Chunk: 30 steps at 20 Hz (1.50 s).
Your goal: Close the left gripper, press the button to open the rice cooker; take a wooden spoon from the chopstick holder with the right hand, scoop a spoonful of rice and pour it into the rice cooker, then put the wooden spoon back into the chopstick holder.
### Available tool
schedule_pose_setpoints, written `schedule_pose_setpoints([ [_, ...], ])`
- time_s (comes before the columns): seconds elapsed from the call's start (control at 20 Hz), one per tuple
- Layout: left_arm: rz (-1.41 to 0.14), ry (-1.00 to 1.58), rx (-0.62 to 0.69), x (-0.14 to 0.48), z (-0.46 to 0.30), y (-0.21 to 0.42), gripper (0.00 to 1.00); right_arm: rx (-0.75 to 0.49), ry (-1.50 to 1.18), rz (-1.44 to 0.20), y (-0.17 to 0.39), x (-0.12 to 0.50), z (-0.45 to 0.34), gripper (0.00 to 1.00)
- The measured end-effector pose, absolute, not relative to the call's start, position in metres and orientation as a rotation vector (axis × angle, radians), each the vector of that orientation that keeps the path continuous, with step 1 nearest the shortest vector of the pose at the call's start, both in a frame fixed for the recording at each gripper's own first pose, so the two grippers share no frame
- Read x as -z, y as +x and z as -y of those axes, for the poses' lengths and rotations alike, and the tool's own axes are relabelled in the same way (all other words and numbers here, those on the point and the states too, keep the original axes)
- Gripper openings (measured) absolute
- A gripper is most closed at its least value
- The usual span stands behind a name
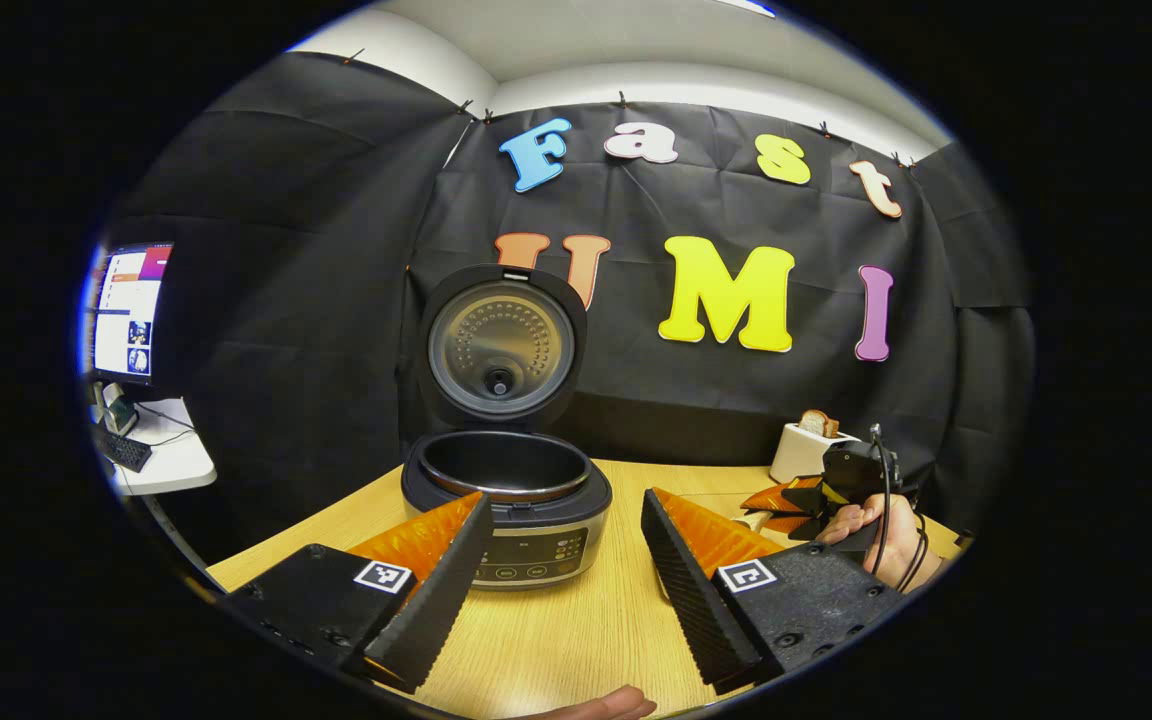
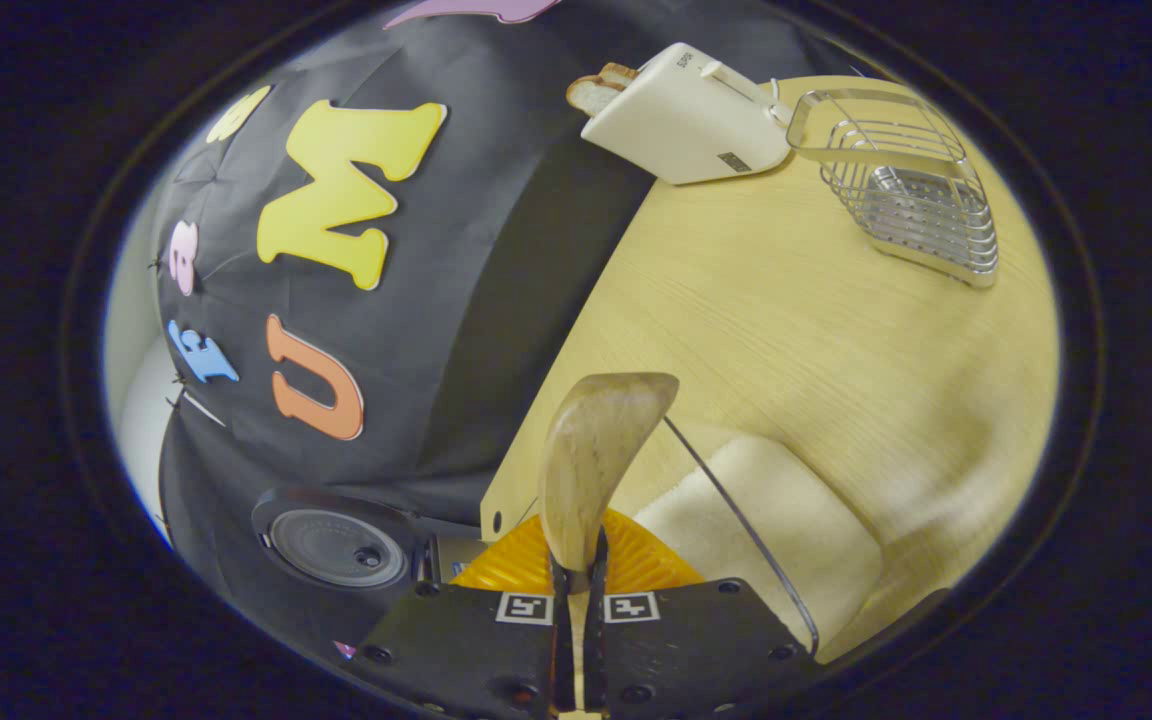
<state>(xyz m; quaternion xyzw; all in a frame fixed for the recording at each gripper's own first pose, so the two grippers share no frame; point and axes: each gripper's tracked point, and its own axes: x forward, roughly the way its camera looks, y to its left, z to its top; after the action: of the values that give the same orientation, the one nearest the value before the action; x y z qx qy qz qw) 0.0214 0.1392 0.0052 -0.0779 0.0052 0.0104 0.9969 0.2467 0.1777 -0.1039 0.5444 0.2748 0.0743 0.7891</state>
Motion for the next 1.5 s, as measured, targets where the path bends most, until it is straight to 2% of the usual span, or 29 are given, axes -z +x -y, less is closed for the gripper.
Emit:
schedule_pose_setpoints([
  [0.35,-0.032,-0.151,-0.041,-0.003,-0.147,0.019,0.95,-0.213,1.243,-0.521,0.235,0.05,-0.167,0.04],
  [0.6,0.008,-0.102,-0.091,-0.014,-0.168,0.007,0.95,-0.272,1.32,-0.497,0.231,0.007,-0.169,0.04],
  [1.0,0.015,-0.03,-0.182,-0.02,-0.216,-0.018,0.95,-0.362,1.355,-0.496,0.242,-0.043,-0.216,0.04],
  [1.3,0.016,-0.07,-0.193,-0.018,-0.242,-0.026,0.95,-0.38,1.209,-0.526,0.265,-0.061,-0.281,0.04],
  [1.5,-0.036,-0.111,-0.207,0.001,-0.257,-0.02,0.95,-0.396,1.06,-0.546,0.277,-0.062,-0.334,0.04],
])
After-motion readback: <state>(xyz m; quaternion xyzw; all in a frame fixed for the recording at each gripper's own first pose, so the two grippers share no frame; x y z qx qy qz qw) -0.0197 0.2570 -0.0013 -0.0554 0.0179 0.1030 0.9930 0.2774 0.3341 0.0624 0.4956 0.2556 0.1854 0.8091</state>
